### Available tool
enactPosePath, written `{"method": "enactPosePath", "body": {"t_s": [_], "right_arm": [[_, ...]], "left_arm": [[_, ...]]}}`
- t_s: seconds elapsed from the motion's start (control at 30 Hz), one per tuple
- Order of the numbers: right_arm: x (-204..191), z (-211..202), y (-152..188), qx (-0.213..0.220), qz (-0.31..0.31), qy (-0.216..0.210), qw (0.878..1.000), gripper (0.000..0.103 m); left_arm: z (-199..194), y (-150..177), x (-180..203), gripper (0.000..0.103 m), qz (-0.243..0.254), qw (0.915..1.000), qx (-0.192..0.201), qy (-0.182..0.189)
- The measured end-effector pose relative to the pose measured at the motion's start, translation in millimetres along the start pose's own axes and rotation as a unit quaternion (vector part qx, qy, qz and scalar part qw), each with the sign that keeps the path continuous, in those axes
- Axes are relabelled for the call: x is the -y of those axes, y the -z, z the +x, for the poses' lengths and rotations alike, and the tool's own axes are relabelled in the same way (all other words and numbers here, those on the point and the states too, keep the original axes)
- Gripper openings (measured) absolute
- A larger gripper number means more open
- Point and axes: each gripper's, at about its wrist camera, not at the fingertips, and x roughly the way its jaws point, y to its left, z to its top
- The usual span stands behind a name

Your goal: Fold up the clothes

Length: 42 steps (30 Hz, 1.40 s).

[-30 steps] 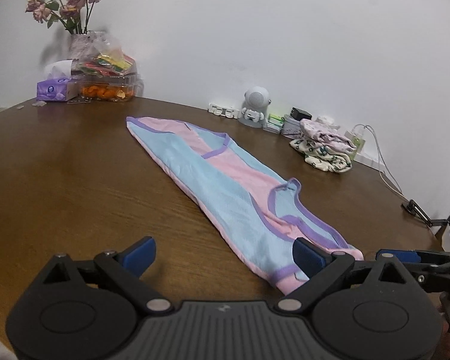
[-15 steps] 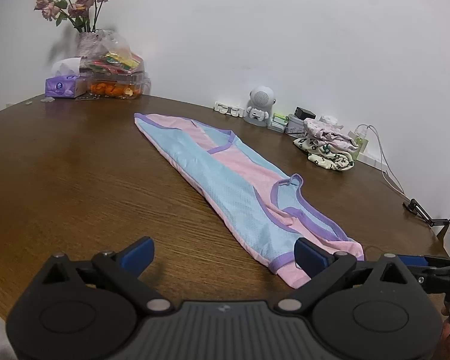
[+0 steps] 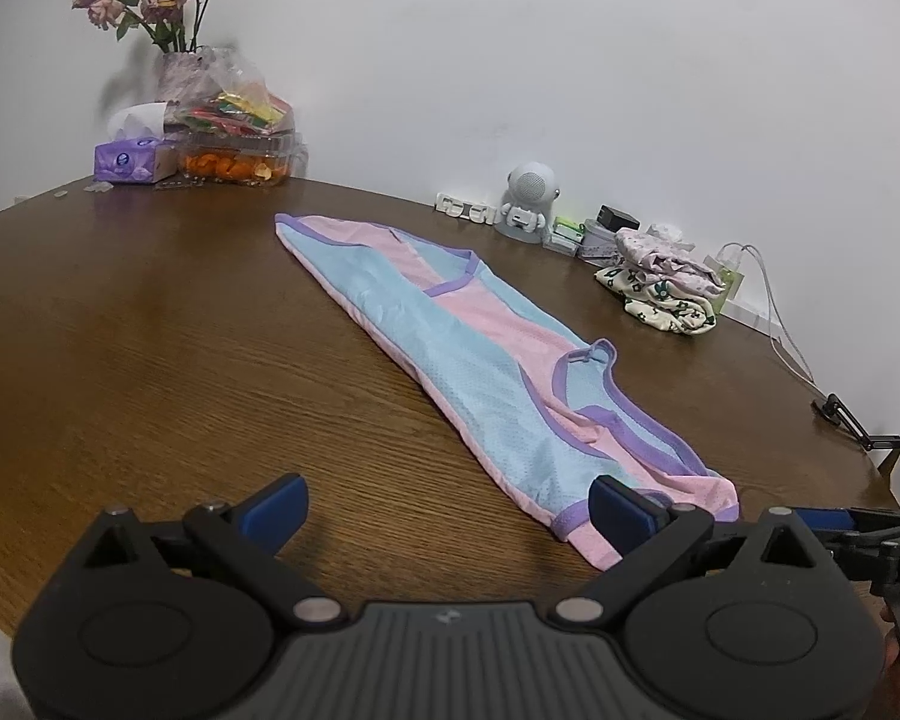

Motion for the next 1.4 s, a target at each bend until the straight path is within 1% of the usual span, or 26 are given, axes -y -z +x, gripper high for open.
{"method": "enactPosePath", "body": {"t_s": [0.2,0.57,0.67,0.73,0.83,0.9,1.0,1.07,1.1,1.13,1.17,1.2,1.23,1.3,1.37,1.4], "right_arm": [[8.9,7.8,-8.9,-0.004,0.008,0.005,1.000,0.103],[26.7,20.8,-27.6,-0.006,0.026,0.016,1.000,0.103],[33.7,24.9,-32.9,-0.009,0.033,0.021,0.999,0.103],[37.9,27.9,-37.0,-0.017,0.036,0.016,0.999,0.103],[43.7,30.1,-41.3,-0.020,0.040,0.006,0.999,0.103],[48.7,32.0,-43.9,-0.022,0.047,0.002,0.999,0.103],[56.2,35.5,-46.5,-0.027,0.056,-0.004,0.998,0.103],[59.9,36.9,-48.7,-0.026,0.056,-0.003,0.998,0.102],[61.1,37.6,-49.9,-0.026,0.055,-0.004,0.998,0.101],[62.3,39.0,-51.3,-0.027,0.053,-0.006,0.998,0.095],[63.5,41.3,-53.3,-0.030,0.051,-0.010,0.998,0.090],[65.4,44.2,-55.7,-0.034,0.052,-0.015,0.998,0.078],[67.5,47.2,-58.2,-0.037,0.054,-0.019,0.998,0.072],[71.7,53.2,-63.2,-0.044,0.059,-0.028,0.997,0.072],[74.3,58.9,-66.4,-0.051,0.057,-0.028,0.997,0.072],[75.2,61.0,-67.1,-0.055,0.056,-0.028,0.997,0.072]], "left_arm": [[7.0,-10.7,0.1,0.100,-0.001,1.0000,0.000,-0.006],[33.1,-37.4,-0.3,0.100,0.009,0.9999,-0.010,0.005],[42.5,-52.5,-3.3,0.100,0.016,0.9996,-0.011,0.018],[50.6,-66.5,-6.1,0.100,0.015,0.9996,-0.011,0.020],[69.3,-96.0,-10.6,0.100,0.021,0.9994,-0.015,0.022],[87.2,-119.3,-11.1,0.100,0.025,0.9990,-0.025,0.029],[123.8,-154.7,-3.5,0.098,0.026,0.9975,-0.053,0.038],[153.4,-174.3,7.5,0.095,0.033,0.9960,-0.074,0.037],[169.2,-182.3,14.7,0.090,0.040,0.9949,-0.086,0.035],[185.8,-188.9,23.0,0.084,0.048,0.9936,-0.096,0.034],[202.8,-194.9,31.7,0.081,0.057,0.9920,-0.107,0.034],[218.8,-199.5,39.6,0.077,0.063,0.9906,-0.118,0.030],[234.5,-203.5,47.2,0.073,0.066,0.9891,-0.130,0.023],[263.6,-209.4,59.3,0.067,0.070,0.9863,-0.149,0.010],[289.0,-214.5,67.8,0.066,0.069,0.9836,-0.167,-0.004],[298.6,-216.6,69.2,0.063,0.063,0.9826,-0.174,-0.011]]}}
